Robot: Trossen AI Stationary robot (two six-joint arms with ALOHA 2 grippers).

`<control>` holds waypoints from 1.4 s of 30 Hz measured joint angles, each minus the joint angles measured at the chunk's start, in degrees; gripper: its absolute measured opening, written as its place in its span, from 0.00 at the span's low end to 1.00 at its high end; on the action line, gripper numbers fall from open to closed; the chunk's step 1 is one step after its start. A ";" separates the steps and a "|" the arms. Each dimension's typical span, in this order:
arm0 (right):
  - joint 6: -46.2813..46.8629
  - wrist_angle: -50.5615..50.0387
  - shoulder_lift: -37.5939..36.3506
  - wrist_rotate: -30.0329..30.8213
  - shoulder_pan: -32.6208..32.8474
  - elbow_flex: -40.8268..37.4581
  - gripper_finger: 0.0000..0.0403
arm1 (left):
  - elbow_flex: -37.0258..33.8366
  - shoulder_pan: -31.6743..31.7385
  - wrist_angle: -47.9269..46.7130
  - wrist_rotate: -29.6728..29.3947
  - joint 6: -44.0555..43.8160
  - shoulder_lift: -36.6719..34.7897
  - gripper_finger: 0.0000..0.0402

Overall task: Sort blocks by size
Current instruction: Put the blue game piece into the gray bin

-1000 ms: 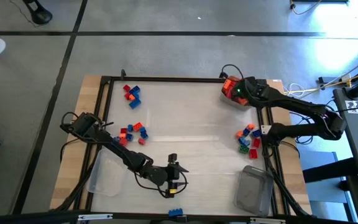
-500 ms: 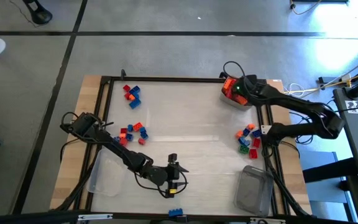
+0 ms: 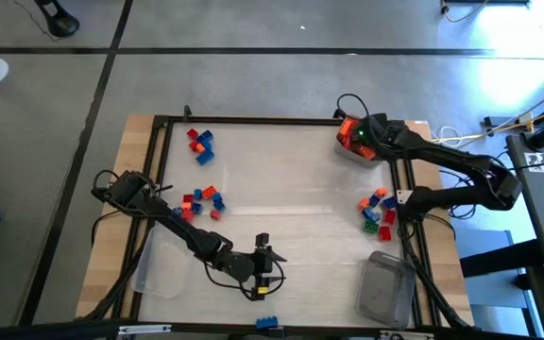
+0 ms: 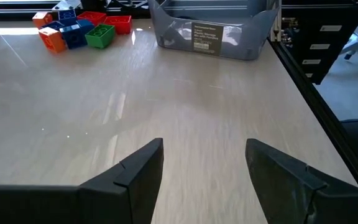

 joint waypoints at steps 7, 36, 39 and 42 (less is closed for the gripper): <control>-6.88 -0.41 -5.61 -2.86 6.55 3.21 0.65 | 0.00 -0.40 0.00 0.02 0.24 0.00 0.53; 10.59 2.50 5.38 5.88 68.95 5.64 0.70 | 0.00 -7.01 -3.06 22.84 -14.84 2.67 0.53; 12.11 3.22 7.71 6.82 69.96 5.64 0.70 | 0.40 -7.73 -2.58 22.82 -16.00 3.93 0.53; 12.98 3.36 9.16 6.79 69.84 5.64 0.70 | 1.69 -8.02 -2.40 22.36 -15.48 4.07 0.53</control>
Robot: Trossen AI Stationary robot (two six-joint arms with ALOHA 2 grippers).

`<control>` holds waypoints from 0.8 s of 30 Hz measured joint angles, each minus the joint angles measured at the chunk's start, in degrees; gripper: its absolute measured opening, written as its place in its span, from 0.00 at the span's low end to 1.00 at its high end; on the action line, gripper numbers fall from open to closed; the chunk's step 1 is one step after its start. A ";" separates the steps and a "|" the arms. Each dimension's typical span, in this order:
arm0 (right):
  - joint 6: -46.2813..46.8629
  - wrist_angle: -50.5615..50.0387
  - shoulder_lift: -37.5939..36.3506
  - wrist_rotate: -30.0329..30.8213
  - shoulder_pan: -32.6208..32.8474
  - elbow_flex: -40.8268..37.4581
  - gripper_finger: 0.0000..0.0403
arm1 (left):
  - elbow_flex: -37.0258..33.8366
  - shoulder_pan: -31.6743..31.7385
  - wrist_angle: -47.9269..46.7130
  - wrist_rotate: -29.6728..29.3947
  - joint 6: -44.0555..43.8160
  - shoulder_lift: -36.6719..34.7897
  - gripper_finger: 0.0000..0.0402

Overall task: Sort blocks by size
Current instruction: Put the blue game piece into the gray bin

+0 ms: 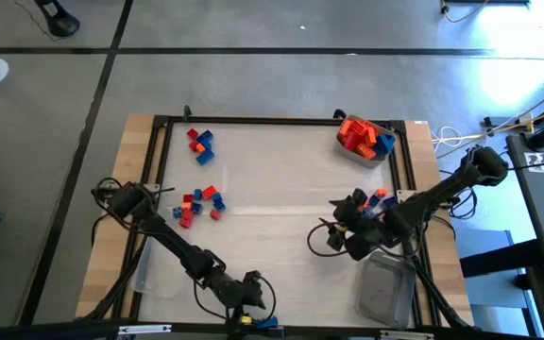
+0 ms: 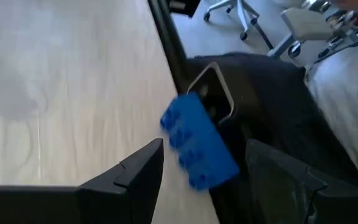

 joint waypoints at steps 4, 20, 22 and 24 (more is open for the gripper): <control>0.72 0.16 0.93 0.00 -0.05 -0.02 0.70 | 1.76 -0.15 -0.16 -0.86 2.68 0.04 0.53; 0.70 -0.06 0.99 -0.62 -0.10 -0.02 0.70 | 3.32 1.32 -1.18 0.92 3.50 4.61 0.53; 0.70 -0.06 0.99 -0.63 -0.10 -0.02 0.70 | 3.34 1.93 -1.98 0.97 3.66 4.57 0.53; 0.70 -0.06 0.99 -0.65 -0.10 -0.02 0.70 | 3.43 2.55 -2.70 1.10 3.65 4.53 0.53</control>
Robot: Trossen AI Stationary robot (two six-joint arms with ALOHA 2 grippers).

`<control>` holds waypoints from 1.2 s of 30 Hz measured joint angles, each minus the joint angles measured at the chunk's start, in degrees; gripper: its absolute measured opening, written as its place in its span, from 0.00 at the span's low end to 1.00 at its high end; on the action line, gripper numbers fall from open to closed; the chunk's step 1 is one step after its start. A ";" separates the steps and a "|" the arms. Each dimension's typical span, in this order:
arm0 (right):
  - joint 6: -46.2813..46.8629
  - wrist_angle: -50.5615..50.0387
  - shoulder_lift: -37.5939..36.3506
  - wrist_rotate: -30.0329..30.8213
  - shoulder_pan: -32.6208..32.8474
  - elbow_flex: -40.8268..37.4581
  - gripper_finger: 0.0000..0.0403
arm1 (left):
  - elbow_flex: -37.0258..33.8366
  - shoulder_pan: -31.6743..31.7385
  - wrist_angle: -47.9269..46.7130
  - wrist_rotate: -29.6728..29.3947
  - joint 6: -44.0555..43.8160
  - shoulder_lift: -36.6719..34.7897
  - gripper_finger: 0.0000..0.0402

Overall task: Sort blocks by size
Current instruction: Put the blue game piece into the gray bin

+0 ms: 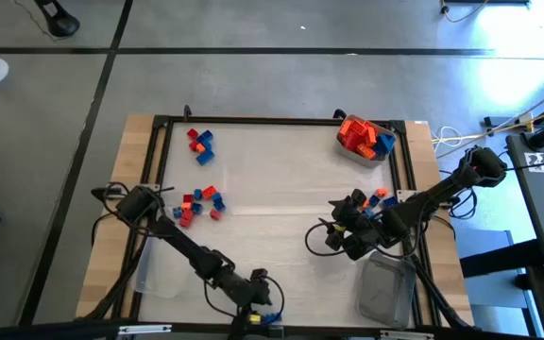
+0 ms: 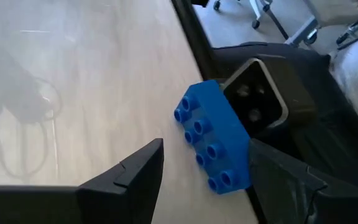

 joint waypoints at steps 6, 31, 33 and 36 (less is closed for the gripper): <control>0.00 0.00 0.00 -0.01 0.00 0.00 0.70 | -0.02 1.47 -1.53 0.39 2.93 -0.86 0.53; -0.02 0.21 0.99 0.14 0.00 0.04 0.70 | -0.17 6.95 -16.80 -14.00 -2.68 -12.97 0.53; -0.04 0.00 1.80 -0.01 0.00 0.04 0.70 | -0.17 5.56 -15.11 -16.15 -3.22 -12.71 0.53; -0.02 0.04 2.79 0.10 0.00 0.04 0.70 | 0.83 3.46 -14.14 -19.96 -4.78 -11.02 0.53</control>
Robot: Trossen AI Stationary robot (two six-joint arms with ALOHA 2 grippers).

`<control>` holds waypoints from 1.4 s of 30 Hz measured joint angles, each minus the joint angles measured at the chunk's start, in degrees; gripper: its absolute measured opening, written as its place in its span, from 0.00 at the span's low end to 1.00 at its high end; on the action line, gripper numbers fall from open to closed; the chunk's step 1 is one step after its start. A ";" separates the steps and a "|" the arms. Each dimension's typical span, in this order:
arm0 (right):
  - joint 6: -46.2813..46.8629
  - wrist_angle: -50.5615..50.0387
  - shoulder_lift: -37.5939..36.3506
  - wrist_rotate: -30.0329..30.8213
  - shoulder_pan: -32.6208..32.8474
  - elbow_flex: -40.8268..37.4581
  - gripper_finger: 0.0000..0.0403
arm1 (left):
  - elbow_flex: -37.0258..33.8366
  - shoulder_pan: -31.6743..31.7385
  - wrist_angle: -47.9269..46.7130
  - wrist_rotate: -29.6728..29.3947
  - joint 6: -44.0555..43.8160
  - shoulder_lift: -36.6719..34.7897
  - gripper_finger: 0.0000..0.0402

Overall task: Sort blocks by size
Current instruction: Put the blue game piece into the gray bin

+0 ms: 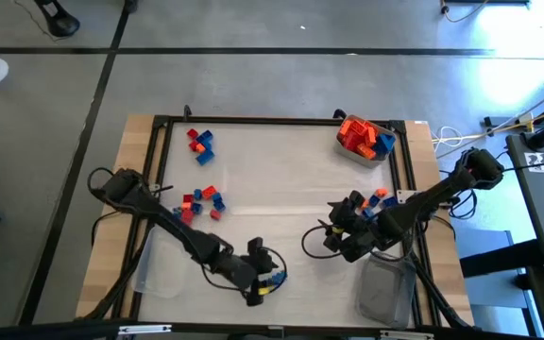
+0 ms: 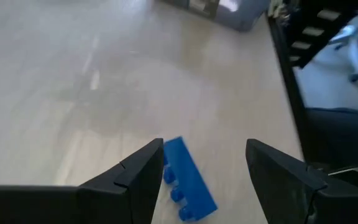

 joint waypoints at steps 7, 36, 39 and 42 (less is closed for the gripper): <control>0.01 1.48 2.12 0.49 0.00 0.00 0.70 | 1.51 -4.27 0.11 -12.59 -0.83 2.04 0.53; 0.00 2.96 2.46 0.44 0.00 -0.02 0.70 | 1.44 -4.39 1.77 -13.20 -6.01 11.50 0.53; 0.00 2.96 2.43 0.37 0.00 -0.03 0.70 | 1.46 -4.27 1.98 -12.76 -5.84 12.38 0.53; 0.02 3.16 2.59 -0.24 0.00 -0.04 0.70 | 1.46 -4.08 1.62 -12.66 -5.73 13.11 0.53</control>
